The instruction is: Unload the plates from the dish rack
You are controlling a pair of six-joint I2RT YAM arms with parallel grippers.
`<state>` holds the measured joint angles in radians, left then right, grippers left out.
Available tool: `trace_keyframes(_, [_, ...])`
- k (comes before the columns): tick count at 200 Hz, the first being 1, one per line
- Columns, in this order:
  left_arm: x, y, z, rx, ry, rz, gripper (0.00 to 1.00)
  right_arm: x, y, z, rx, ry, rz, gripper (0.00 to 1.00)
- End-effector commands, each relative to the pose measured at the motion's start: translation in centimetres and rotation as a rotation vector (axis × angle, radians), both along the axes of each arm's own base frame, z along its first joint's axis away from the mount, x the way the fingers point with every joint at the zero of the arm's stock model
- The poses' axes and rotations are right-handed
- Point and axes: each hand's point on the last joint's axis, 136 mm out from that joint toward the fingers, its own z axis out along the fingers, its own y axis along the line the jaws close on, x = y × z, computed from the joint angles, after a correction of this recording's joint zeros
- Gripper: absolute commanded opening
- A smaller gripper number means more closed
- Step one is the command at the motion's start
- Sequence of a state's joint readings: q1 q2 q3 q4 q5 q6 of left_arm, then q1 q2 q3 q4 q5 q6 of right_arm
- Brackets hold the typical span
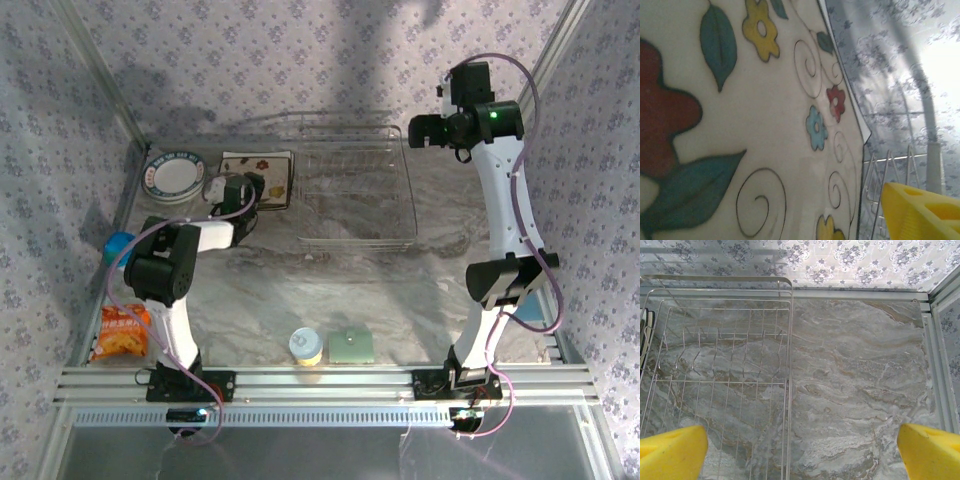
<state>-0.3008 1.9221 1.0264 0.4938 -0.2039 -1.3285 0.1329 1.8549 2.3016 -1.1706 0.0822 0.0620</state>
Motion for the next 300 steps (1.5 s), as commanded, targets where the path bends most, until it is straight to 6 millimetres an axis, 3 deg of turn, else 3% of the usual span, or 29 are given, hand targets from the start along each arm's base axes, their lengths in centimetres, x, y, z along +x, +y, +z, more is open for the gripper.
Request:
trace_keyframes(1, [0.9,-0.5,4.2,-0.005,-0.043,-0.051,0.79,-0.7,-0.1,1.3,0.012,-0.031,0.011,0.99])
trace_keyframes(158, [0.0,-3.3,3.9,0.053,0.142,-0.308,0.85,-0.3,0.2,1.2,0.032,-0.039,0.014,0.99])
trace_keyframes(229, [-0.9,-3.1,4.0,0.103,0.173,-0.348,0.88,-0.3,0.0,1.1,0.035,-0.037,0.012,0.99])
trace_keyframes(266, [-2.3,-1.6,6.6,0.243,0.168,-0.368,0.99,-0.4,-0.3,1.0,0.036,-0.037,0.006,0.99])
trace_keyframes(280, [-2.8,-0.8,8.7,0.327,0.144,-0.379,0.99,-0.4,-0.6,0.8,0.036,-0.039,-0.001,0.99])
trace_keyframes(300, [-3.2,0.6,13.1,0.521,0.044,-0.408,0.99,-0.5,-1.3,0.5,0.03,-0.053,-0.024,0.99])
